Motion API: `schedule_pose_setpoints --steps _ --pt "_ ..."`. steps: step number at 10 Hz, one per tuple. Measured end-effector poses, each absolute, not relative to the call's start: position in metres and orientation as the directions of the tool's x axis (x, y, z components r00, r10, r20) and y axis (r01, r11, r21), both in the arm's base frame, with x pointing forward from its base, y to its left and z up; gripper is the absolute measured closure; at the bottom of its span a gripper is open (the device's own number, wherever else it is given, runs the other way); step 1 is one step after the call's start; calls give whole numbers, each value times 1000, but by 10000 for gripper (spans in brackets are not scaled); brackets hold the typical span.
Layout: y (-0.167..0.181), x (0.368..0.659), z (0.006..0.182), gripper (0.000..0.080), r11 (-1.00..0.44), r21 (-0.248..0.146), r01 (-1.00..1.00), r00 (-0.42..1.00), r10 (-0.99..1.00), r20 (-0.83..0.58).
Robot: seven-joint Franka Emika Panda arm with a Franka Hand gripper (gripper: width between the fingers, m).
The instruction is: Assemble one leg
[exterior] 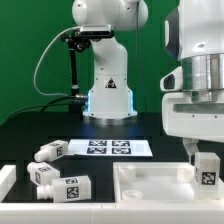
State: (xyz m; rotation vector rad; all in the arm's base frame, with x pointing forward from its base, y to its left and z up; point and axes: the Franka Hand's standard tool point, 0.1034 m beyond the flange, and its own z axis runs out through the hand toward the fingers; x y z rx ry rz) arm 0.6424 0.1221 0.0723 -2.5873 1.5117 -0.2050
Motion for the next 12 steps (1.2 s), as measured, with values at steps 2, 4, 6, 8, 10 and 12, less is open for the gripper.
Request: schedule_pose_setpoints --steps 2,4,6,8,10,12 --pt "122 647 77 150 -730 -150 -667 721 -683 119" --pt "121 649 78 150 -903 -107 -417 887 -430 168" --pt "123 647 77 150 -945 -88 -316 924 -328 198" --pt "120 647 77 150 -981 -49 -187 958 -193 211" --pt "117 648 77 150 -999 -10 -49 975 -50 215" --pt "109 638 73 150 -999 -6 -37 991 -37 129"
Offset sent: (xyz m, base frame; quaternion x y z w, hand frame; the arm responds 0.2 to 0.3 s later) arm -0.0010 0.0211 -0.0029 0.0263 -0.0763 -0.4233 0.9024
